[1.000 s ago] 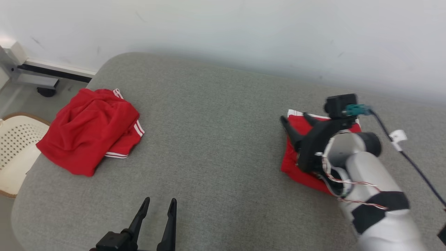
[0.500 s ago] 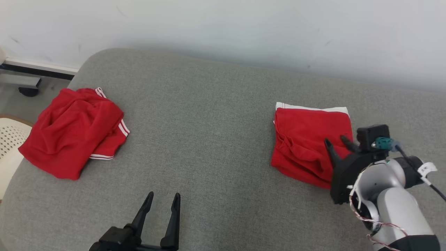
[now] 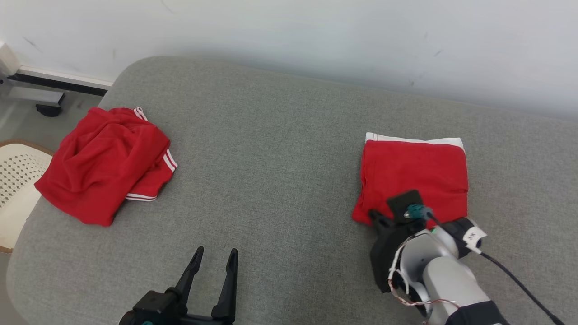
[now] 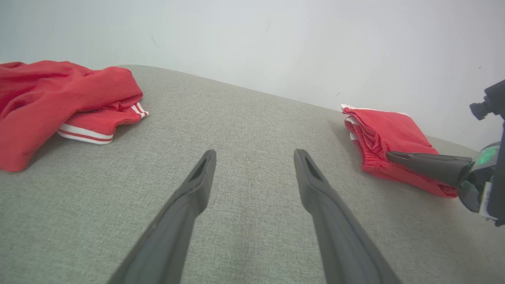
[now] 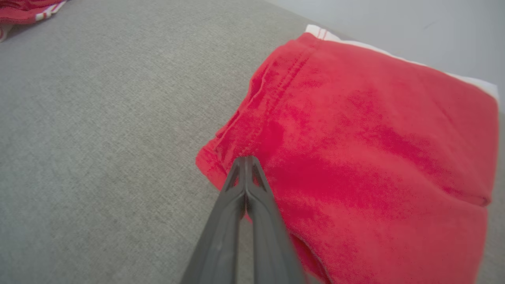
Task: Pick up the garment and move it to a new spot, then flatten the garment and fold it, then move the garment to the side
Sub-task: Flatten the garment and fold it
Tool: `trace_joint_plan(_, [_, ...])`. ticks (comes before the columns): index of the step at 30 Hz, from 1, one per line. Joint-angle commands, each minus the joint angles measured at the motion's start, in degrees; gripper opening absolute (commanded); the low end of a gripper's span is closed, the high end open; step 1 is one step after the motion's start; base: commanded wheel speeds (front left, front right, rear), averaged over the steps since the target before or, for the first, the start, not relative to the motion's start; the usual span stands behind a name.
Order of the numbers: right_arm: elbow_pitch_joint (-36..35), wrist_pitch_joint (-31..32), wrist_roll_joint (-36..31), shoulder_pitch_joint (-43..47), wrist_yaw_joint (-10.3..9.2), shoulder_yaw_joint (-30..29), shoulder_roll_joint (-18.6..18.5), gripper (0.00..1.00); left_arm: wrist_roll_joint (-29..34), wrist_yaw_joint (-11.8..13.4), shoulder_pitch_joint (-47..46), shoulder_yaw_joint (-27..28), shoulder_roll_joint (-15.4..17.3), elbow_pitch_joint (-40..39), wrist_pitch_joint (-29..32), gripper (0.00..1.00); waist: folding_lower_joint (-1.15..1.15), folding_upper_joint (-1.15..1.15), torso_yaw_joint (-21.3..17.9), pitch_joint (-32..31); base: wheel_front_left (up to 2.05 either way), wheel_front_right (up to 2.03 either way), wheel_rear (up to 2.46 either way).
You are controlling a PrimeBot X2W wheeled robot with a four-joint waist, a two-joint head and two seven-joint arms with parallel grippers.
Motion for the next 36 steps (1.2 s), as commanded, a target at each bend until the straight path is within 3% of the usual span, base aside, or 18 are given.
trace_joint_plan(1, [1.5, 0.1, 1.2, -0.4, -0.12, 2.3, 0.7, 0.0, -0.2, 0.1, -0.2, 0.3, 0.1, 0.1, -0.4, 1.0, -0.01, 0.0, 0.2, -0.3, 0.0, 0.0, 0.0])
trace_joint_plan(9, [2.7, -1.2, 5.5, -1.8, -0.12, 8.6, 2.2, 0.0, -0.2, 0.3, 0.4, 0.6, 0.5, 0.1, -0.6, 1.0, -0.01, 0.0, -0.4, -0.8, 0.0, 0.0, 0.0])
trace_joint_plan(14, [-0.9, -1.8, 9.7, -1.2, -0.12, 8.0, 2.5, 0.0, -0.1, 0.5, 0.8, 0.6, 0.7, -0.2, -0.5, 1.0, -0.01, 0.0, -1.1, -1.4, 0.0, 0.0, 0.0])
trace_joint_plan(15, [-2.3, -2.2, 10.1, -0.7, -0.12, 7.1, 2.5, 0.16, -0.2, 0.7, 1.0, 0.8, 0.8, -0.3, -0.6, 1.0, -0.01, 0.0, -1.3, -1.6, 0.0, 0.0, 0.0])
trace_joint_plan(16, [-3.8, -2.7, 10.2, -0.1, -0.12, 5.9, 2.3, 0.41, -0.2, 0.8, 1.3, 1.1, 0.8, -0.6, -0.6, 1.0, -0.01, 0.0, -1.5, -1.8, 0.0, 0.0, 0.0])
trace_joint_plan(17, [-5.5, -3.0, 10.3, 0.5, -0.12, 4.6, 2.1, 1.0, -0.2, 0.8, 1.5, 1.3, 0.8, -0.7, -0.6, 1.0, -0.01, 0.0, -1.7, -2.0, 0.0, 0.0, 0.0])
trace_joint_plan(26, [-26.0, -10.3, 9.5, 15.7, -0.12, -14.2, 3.1, 1.0, 2.2, 1.8, 4.5, 6.5, 0.6, -4.4, -0.7, 1.0, -0.01, 0.0, -6.2, -4.9, 0.0, 0.0, 0.0])
trace_joint_plan(28, [-28.7, -11.5, 9.7, 18.8, -0.11, -15.9, 3.2, 1.0, 2.9, 1.9, 5.1, 7.9, 0.9, -4.3, -0.7, 1.0, -0.01, 0.0, -7.7, -5.4, 0.0, 0.0, 0.0])
trace_joint_plan(31, [-29.7, -13.6, 11.2, 22.0, -0.12, -17.7, 3.2, 1.0, 3.9, 2.3, 5.9, 10.4, 0.7, -5.4, -0.7, 1.0, -0.01, 0.0, -9.9, -5.7, 0.0, 0.0, 0.0])
trace_joint_plan(36, [-27.4, -16.9, 12.1, 24.3, -0.11, -18.8, 3.2, 1.0, 5.0, 0.7, 6.9, 14.1, 0.0, -6.6, -0.7, 1.0, -0.01, 0.0, -12.7, -6.3, 0.0, 0.0, 0.0])
